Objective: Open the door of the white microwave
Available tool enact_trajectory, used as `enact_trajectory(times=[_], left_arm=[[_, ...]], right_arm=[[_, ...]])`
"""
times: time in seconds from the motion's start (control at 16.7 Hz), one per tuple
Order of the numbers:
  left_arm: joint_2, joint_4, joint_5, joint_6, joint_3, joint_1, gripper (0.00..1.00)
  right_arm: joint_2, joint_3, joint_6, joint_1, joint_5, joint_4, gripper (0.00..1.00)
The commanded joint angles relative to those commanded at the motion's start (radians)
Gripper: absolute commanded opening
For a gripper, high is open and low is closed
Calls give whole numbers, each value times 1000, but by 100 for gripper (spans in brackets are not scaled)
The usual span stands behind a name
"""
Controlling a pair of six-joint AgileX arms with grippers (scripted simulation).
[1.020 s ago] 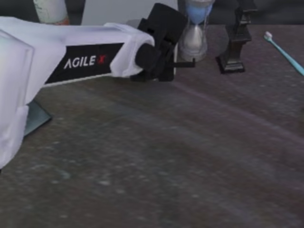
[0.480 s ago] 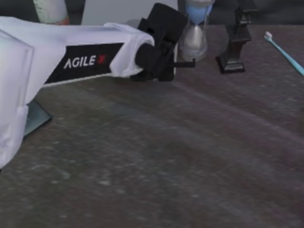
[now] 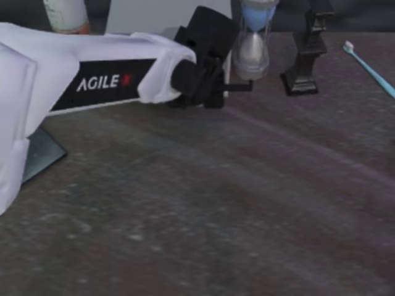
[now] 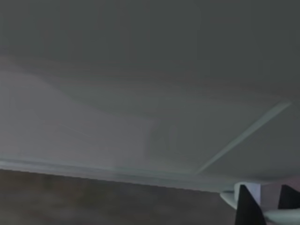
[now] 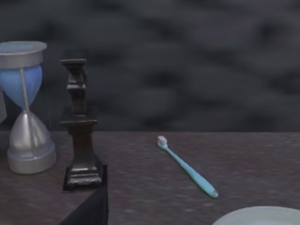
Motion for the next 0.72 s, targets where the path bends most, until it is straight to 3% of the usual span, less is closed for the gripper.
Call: enact_trajectory(times=[0.72], left_arm=[[-24,23,16,29,-35,7,0]], right_arm=[[0,0,0,0,0,0,100]])
